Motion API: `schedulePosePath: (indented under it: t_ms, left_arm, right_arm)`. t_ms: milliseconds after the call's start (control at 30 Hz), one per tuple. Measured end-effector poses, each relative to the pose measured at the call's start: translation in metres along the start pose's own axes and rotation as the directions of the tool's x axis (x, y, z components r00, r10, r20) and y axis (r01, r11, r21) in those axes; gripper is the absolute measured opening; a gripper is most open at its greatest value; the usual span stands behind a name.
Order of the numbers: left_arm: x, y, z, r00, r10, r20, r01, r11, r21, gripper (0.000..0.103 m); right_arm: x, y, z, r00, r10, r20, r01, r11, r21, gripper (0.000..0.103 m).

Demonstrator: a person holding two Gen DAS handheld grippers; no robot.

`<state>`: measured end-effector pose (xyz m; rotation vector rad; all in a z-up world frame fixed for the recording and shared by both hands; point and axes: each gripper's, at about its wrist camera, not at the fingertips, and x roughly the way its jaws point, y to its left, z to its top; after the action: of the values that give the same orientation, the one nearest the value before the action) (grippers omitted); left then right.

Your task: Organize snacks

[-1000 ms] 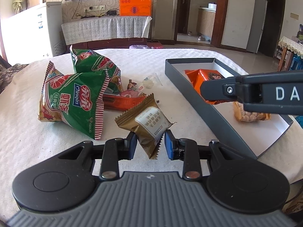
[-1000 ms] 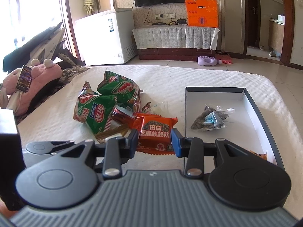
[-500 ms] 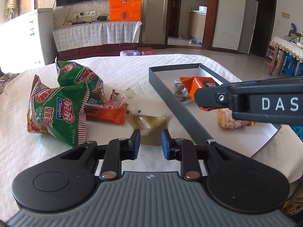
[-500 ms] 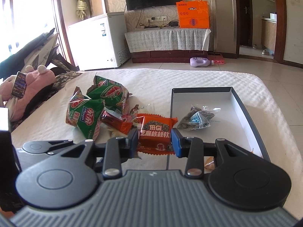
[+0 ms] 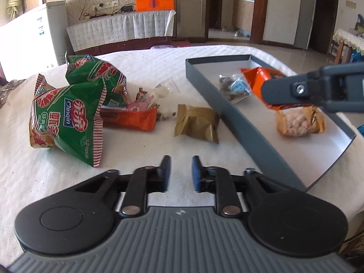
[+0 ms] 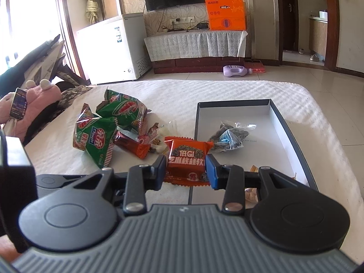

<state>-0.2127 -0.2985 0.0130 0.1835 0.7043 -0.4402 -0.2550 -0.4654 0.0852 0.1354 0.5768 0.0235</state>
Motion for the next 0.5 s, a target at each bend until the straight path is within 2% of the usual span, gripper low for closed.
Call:
schedulePosePath:
  t_ms: [33, 67, 200, 300, 400, 500]
  left_arm:
    - [0.002, 0.001, 0.0, 1.0, 0.011, 0.003, -0.011, 1.0, 0.004, 0.053]
    - [0.005, 0.001, 0.0, 1.0, 0.026, 0.01, -0.026, 1.0, 0.011, 0.059]
    - [0.018, 0.006, 0.006, 1.0, 0.031, 0.004, -0.031, 0.999, 0.014, 0.06]
    - [0.029, 0.01, 0.01, 1.0, 0.019, -0.02, -0.019, 1.0, -0.023, 0.06]
    - [0.033, 0.007, 0.018, 1.0, 0.016, -0.005, -0.016, 1.0, -0.022, 0.061]
    - [0.039, 0.001, 0.029, 0.999, 0.029, 0.021, -0.029, 1.0, -0.004, 0.074]
  right_arm:
    - [0.001, -0.001, 0.0, 1.0, 0.0, 0.001, 0.0, 1.0, 0.003, 0.041]
    - [0.001, -0.001, 0.0, 1.0, -0.001, 0.001, 0.001, 1.0, 0.005, 0.041]
    - [0.005, 0.001, 0.001, 1.0, 0.005, 0.001, -0.005, 1.0, -0.001, 0.041]
    - [0.006, 0.002, 0.001, 1.0, 0.007, 0.0, -0.007, 1.0, -0.003, 0.041]
    - [0.005, 0.001, 0.001, 1.0, 0.004, 0.0, -0.004, 1.0, -0.004, 0.041]
    - [0.004, -0.002, 0.002, 1.0, -0.002, 0.006, 0.002, 1.0, 0.008, 0.041]
